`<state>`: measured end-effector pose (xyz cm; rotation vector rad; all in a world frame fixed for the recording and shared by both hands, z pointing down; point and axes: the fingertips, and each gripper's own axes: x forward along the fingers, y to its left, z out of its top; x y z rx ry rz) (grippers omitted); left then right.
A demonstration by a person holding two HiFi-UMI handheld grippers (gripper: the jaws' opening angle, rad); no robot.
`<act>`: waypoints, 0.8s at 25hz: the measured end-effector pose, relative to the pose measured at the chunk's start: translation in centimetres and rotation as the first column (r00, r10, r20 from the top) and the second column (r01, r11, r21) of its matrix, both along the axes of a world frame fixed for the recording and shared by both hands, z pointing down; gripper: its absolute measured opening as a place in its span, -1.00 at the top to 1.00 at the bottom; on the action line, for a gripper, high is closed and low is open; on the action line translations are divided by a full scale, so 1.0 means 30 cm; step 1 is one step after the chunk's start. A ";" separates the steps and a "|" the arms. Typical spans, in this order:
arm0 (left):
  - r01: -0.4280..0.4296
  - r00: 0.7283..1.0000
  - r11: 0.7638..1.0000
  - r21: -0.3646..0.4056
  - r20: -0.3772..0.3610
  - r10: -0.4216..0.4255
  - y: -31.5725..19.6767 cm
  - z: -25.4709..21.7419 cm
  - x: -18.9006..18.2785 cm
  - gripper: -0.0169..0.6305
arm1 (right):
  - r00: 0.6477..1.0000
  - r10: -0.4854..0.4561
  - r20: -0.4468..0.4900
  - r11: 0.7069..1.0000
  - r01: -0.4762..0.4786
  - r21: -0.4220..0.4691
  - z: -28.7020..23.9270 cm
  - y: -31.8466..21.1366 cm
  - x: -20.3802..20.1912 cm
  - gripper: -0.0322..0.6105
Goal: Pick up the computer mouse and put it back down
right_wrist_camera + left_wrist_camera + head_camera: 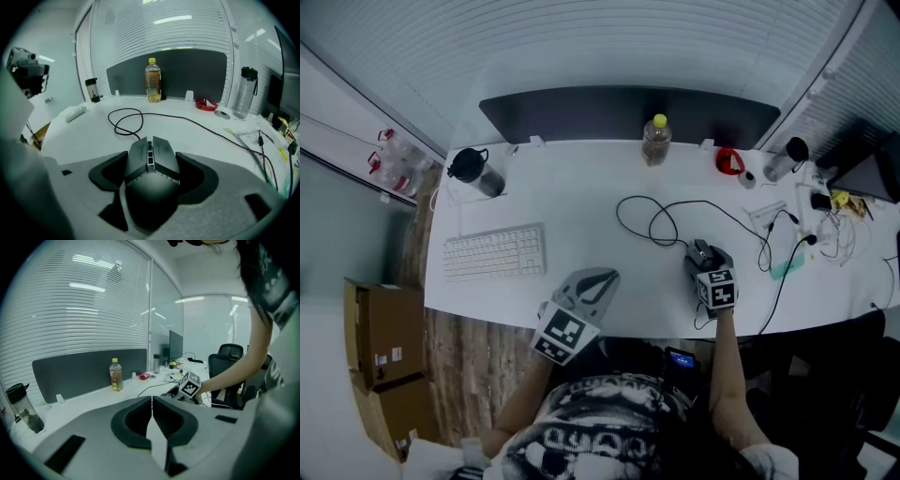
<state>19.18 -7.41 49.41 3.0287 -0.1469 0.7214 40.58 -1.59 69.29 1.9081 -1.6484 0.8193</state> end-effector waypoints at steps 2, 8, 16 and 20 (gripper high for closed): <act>-0.011 1.000 1.000 0.002 0.002 0.011 0.013 0.000 0.005 0.93 | 1.000 0.005 0.003 1.000 -0.005 -0.003 0.000 -0.001 0.001 -0.09; -0.038 0.999 0.999 0.006 0.014 0.038 0.068 -0.002 0.004 0.93 | 0.995 0.099 0.022 0.991 -0.100 0.090 -0.065 0.019 0.012 -0.15; -0.059 0.996 0.998 -0.017 0.063 0.060 0.138 0.049 -0.029 0.93 | 0.988 0.152 0.014 0.956 -0.151 0.253 -0.244 0.078 -0.066 -0.01; -0.082 0.994 0.996 -0.024 0.072 0.084 0.159 0.060 -0.033 0.93 | 0.989 0.138 0.046 0.939 -0.146 0.313 -0.316 0.097 -0.156 0.09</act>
